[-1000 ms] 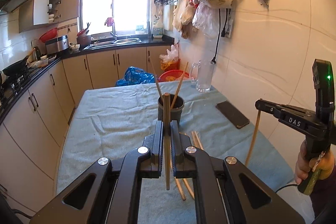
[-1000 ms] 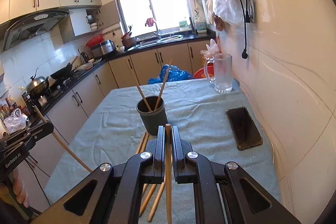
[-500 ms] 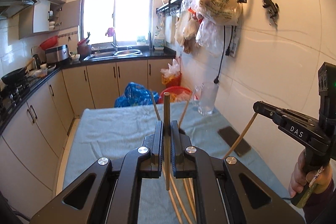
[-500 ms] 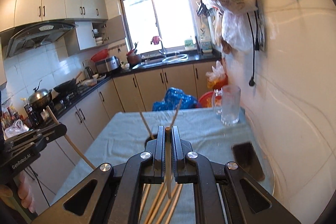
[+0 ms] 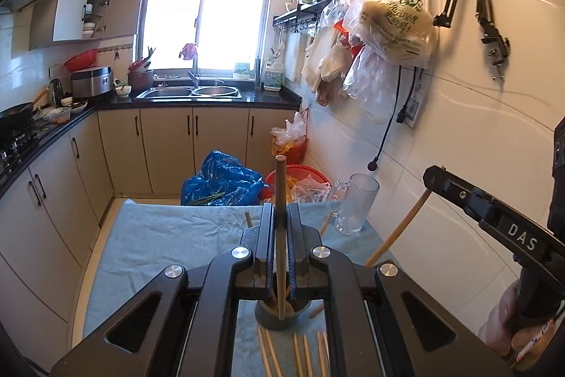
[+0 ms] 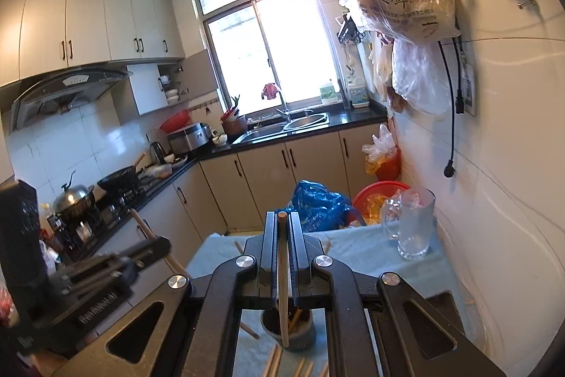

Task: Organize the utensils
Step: 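Carry the left tool's chopstick into the black cup while the right tool inserts its own, then open both tools to drop the chopsticks into the black cup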

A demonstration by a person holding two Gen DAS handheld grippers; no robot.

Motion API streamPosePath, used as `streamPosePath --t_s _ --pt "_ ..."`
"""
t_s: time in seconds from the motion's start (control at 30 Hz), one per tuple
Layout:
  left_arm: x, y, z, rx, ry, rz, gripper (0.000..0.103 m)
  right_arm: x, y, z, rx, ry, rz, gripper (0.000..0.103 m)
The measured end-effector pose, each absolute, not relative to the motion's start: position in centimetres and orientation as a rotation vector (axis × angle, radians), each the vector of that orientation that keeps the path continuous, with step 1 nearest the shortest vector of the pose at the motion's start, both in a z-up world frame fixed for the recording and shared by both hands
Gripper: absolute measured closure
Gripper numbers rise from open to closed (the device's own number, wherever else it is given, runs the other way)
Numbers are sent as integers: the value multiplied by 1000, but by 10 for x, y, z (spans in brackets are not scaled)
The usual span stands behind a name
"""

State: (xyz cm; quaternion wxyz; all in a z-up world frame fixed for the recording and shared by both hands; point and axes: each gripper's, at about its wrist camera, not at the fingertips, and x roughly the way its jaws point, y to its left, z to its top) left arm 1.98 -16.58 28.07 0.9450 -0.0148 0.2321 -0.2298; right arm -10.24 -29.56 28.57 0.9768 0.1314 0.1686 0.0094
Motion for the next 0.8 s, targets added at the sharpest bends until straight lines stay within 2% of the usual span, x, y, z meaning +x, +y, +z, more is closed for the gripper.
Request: streamPosePath --t_s 0.17,0.43,0.63,0.7,0.73,0.77,0.8 --pt "52 -182 264 -24 496 -456 97 -75 -298 276 244 346 -22 97" --pt "93 -183 211 -50 647 -435 97 -32 -314 227 288 486 -42 97" --pt "93 -170 205 -61 639 -419 96 -9 -330 198 340 549 -65 96" --pt "89 -166 207 -56 628 -421 87 -7 -336 193 379 558 -61 89" --pt "86 -164 209 -61 621 -419 76 -7 -339 191 396 561 -61 74" --pt "83 -160 210 -66 613 -413 71 -7 -341 190 403 556 -65 58" --pt "81 -158 212 -71 605 -407 68 -8 -342 190 404 549 -70 53"
